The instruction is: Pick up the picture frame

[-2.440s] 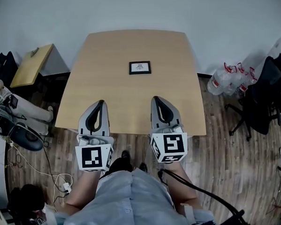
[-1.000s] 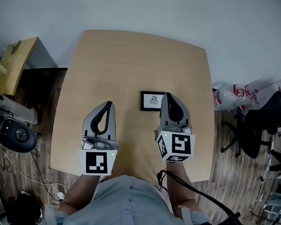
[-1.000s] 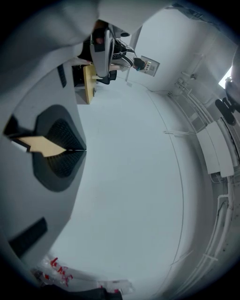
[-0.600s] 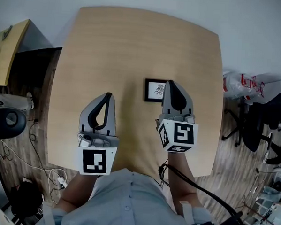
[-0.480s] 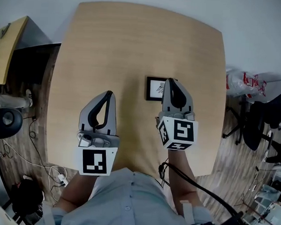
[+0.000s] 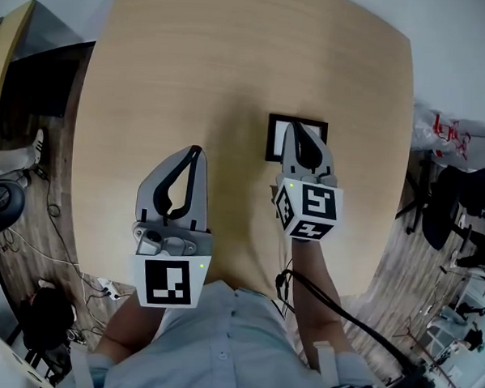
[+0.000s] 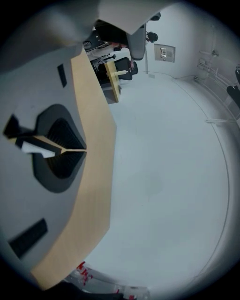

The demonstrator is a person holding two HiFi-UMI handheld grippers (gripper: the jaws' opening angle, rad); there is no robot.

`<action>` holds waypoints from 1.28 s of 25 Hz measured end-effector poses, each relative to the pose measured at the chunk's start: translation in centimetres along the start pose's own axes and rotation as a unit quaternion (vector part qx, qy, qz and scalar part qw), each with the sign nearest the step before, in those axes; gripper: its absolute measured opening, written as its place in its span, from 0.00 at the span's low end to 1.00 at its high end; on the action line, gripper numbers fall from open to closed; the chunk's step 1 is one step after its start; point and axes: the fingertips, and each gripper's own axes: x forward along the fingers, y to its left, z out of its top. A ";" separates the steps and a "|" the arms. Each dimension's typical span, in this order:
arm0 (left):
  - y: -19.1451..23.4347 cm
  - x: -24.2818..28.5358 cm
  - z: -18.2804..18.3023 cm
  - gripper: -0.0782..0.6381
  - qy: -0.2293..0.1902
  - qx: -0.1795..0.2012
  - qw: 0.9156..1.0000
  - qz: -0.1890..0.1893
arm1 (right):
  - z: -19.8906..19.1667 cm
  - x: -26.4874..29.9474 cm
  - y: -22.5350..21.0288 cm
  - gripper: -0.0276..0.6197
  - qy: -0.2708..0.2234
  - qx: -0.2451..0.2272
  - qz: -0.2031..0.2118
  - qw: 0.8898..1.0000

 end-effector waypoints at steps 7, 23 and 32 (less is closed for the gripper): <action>0.3 0.5 -1.8 0.11 0.023 -0.014 1.000 -0.013 | -3.2 1.4 0.8 0.22 0.058 0.024 0.017 0.998; 0.6 1.2 -3.1 0.11 0.040 -0.042 0.998 -0.013 | -7.1 2.6 1.6 0.31 0.167 0.020 0.026 0.985; 1.0 1.7 -3.8 0.11 0.050 -0.050 0.997 -0.007 | -8.9 3.0 1.1 0.30 0.216 0.015 0.010 0.976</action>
